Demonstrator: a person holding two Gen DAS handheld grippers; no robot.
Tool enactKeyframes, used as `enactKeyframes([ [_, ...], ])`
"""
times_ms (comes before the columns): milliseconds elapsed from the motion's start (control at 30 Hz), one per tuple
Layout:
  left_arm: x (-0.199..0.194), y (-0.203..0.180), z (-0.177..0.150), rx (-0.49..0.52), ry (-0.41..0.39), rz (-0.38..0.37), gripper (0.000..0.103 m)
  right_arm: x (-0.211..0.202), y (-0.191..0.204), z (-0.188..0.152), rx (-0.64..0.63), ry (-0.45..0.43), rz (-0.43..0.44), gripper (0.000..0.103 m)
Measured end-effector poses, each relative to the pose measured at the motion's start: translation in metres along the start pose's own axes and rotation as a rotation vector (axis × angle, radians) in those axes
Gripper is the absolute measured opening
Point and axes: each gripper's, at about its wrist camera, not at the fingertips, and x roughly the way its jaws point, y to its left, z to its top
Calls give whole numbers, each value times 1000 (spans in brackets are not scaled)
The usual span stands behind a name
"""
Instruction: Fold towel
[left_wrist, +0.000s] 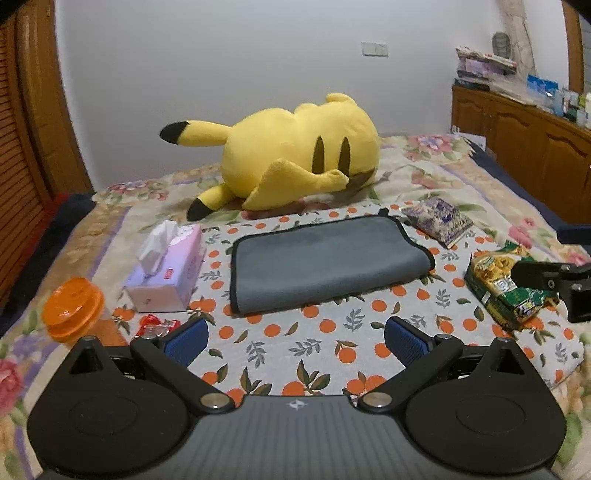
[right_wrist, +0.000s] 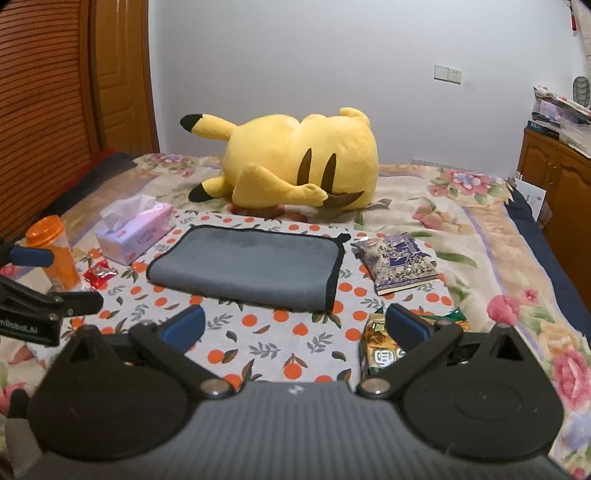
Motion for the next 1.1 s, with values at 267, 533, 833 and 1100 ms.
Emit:
enactKeyframes([
  [267,-38,-4,-8,-5,-28,-17,103,-33,4,-2,10,-31,10,103],
  [533,-64,-11,-24,-3,-38,-13,103,-56,9,-15,16,-48,10,103],
  [833,-79,-16,-52,-7,-25,-10,103,-77,14,-36,25,-50,4,103],
  [1100,-85,-19,-72,-19,-16,-7,103,-88,16,-49,30,-56,3,103],
])
